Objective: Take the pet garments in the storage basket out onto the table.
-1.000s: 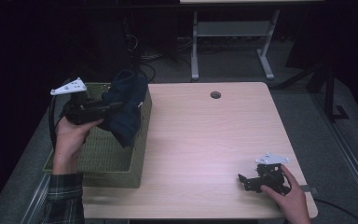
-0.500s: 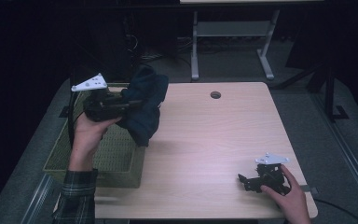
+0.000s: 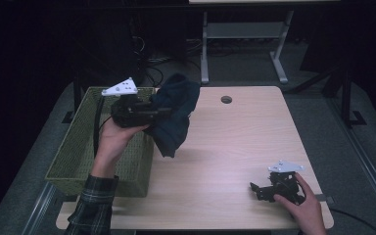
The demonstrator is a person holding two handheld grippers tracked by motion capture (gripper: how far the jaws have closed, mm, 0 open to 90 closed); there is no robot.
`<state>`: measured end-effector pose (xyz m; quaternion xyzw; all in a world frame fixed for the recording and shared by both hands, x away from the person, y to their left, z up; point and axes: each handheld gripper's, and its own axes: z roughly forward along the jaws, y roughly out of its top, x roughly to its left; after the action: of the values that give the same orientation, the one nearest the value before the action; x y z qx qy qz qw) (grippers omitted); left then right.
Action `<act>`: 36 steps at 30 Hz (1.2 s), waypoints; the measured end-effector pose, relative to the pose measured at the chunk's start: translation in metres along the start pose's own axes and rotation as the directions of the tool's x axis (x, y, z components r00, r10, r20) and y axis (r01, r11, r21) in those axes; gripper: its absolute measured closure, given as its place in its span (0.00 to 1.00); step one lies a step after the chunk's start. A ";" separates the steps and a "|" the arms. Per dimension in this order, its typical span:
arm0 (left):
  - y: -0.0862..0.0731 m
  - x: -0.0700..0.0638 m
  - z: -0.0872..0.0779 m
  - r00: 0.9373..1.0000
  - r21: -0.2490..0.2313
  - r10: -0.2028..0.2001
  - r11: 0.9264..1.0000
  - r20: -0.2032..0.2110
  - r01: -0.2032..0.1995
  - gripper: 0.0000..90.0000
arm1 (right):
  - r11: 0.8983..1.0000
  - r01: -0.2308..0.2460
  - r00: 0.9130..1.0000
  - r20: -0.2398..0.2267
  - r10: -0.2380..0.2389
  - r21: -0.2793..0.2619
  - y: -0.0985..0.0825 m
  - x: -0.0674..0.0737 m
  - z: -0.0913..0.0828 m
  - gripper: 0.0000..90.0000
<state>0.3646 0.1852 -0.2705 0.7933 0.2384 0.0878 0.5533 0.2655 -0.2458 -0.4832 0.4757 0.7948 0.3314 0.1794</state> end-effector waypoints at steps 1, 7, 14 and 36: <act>0.000 -0.001 0.004 1.000 0.004 0.001 1.000 0.003 -0.001 0.72 | 1.000 -0.001 1.000 0.000 0.001 0.000 0.000 0.000 0.000 0.00; -0.001 -0.007 0.029 1.000 0.021 0.004 1.000 0.031 -0.005 0.72 | 1.000 0.002 1.000 0.000 -0.002 -0.002 0.000 0.000 0.000 0.00; -0.004 -0.013 0.057 0.998 0.052 0.006 0.999 0.055 -0.009 0.72 | 1.000 0.001 1.000 0.000 -0.001 -0.002 0.000 0.000 0.000 0.00; -0.040 -0.031 0.167 0.993 0.224 0.013 0.974 0.117 -0.039 0.72 | 1.000 0.003 1.000 0.000 -0.003 -0.002 0.000 0.000 0.000 0.00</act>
<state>0.3936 0.0420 -0.3650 0.8578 0.2041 0.0216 0.4712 0.2656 -0.2460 -0.4834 0.4744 0.7951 0.3321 0.1804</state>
